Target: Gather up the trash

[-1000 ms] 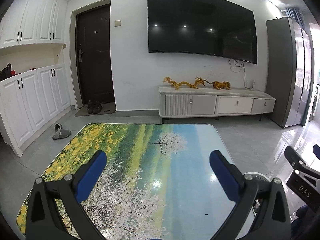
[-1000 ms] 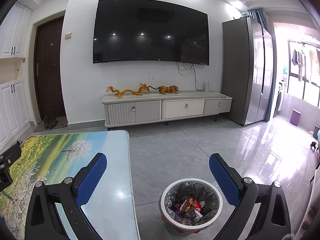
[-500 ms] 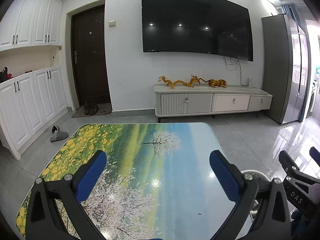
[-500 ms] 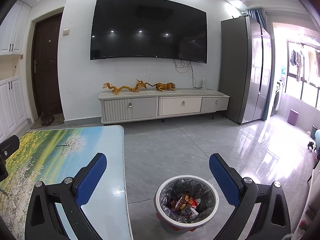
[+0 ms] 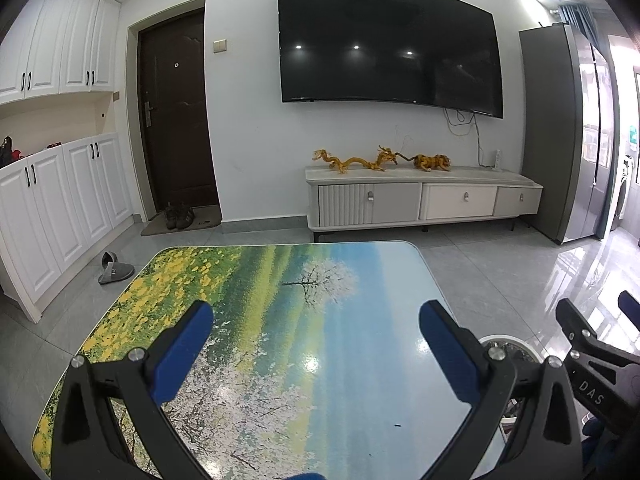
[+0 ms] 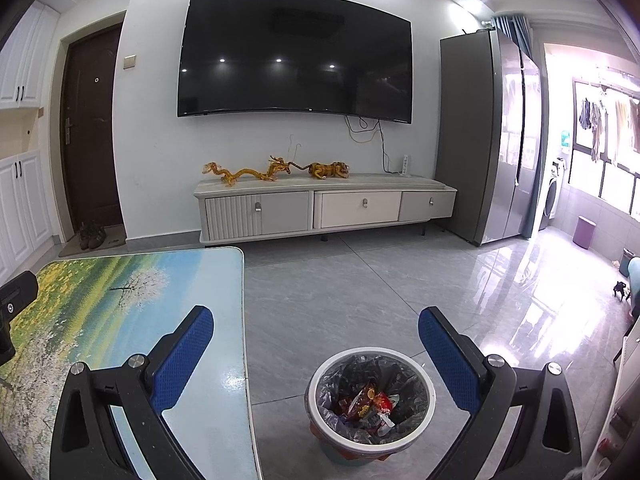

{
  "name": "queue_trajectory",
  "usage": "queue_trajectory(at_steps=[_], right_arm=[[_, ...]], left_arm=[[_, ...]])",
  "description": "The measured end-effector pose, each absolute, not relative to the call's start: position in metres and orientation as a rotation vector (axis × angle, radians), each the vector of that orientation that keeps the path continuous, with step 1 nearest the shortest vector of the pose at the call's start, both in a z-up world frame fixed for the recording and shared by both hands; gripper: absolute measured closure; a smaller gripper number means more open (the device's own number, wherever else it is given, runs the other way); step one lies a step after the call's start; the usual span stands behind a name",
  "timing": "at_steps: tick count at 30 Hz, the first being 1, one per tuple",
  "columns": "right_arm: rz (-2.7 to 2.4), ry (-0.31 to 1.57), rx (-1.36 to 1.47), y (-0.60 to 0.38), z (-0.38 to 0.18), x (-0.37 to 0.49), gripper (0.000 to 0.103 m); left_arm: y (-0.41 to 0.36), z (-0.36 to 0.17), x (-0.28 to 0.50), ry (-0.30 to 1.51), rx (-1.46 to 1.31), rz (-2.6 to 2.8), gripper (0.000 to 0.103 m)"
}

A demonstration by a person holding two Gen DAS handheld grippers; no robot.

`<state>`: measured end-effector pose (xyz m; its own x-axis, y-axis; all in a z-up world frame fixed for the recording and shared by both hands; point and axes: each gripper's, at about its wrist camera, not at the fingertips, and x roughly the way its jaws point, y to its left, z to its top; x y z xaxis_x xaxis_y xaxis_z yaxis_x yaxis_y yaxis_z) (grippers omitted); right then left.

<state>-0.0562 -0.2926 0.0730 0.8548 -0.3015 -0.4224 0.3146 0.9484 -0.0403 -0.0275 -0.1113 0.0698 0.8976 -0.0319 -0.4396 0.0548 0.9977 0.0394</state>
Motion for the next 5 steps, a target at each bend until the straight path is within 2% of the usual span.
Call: queue_trajectory(at_steps=[5], right_arm=[[-0.325,0.440,0.033,-0.2941,0.0722,-0.0566,0.000]], left_arm=[[-0.1106,0.0701,-0.0269,0.458,0.048,-0.047,0.000]])
